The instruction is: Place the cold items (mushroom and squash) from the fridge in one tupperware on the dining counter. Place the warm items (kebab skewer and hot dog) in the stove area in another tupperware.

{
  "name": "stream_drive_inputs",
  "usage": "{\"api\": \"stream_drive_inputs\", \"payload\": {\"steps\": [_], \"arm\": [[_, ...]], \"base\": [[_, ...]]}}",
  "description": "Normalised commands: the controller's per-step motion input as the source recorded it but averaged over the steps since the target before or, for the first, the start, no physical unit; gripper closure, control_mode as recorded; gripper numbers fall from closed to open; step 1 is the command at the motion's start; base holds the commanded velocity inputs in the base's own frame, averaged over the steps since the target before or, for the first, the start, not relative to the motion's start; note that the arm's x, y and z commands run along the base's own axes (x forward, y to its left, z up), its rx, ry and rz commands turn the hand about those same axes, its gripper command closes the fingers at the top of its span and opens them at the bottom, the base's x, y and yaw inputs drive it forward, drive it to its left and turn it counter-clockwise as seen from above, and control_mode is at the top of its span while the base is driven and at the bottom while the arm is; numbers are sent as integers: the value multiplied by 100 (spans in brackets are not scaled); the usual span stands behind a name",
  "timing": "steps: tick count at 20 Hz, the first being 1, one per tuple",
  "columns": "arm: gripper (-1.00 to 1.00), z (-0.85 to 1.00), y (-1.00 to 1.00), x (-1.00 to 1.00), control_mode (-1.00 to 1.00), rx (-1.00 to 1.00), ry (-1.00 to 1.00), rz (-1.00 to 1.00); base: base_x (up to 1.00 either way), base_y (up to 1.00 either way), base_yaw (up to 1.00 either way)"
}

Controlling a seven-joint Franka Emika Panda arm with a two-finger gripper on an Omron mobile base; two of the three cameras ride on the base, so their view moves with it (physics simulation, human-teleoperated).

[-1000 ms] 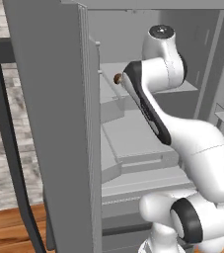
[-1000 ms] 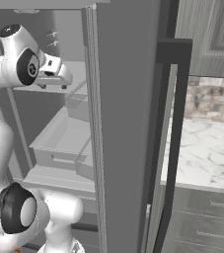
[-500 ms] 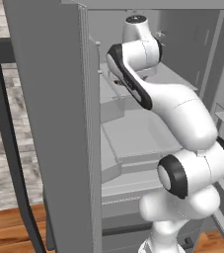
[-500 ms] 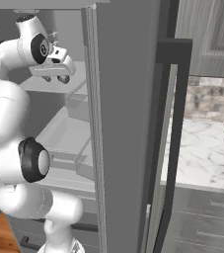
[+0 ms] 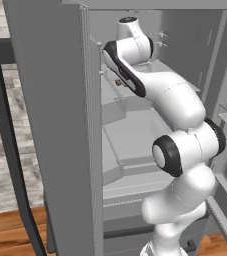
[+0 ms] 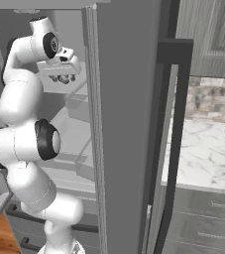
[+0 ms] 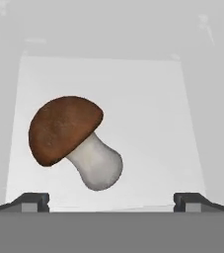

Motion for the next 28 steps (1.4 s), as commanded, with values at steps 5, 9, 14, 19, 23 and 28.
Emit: {"api": "stream_drive_inputs", "payload": {"steps": [5, 9, 14, 19, 23, 28], "arm": [[-100, -30, 6, 48, -100, 0, 0, 0], [-100, -21, 14, 55, -100, 0, 0, 0], [100, -18, 14, 17, -100, 0, 0, 0], [100, -13, 2, -15, -100, 0, -5, 0], [100, -6, 0, -40, -100, 0, -20, 0], [100, -11, -9, -47, -100, 0, -28, 0]], "base": [[0, 0, 0], [0, 0, 0], [0, 0, 0], [0, 0, 0], [0, 0, 0], [0, 0, 0]]}}
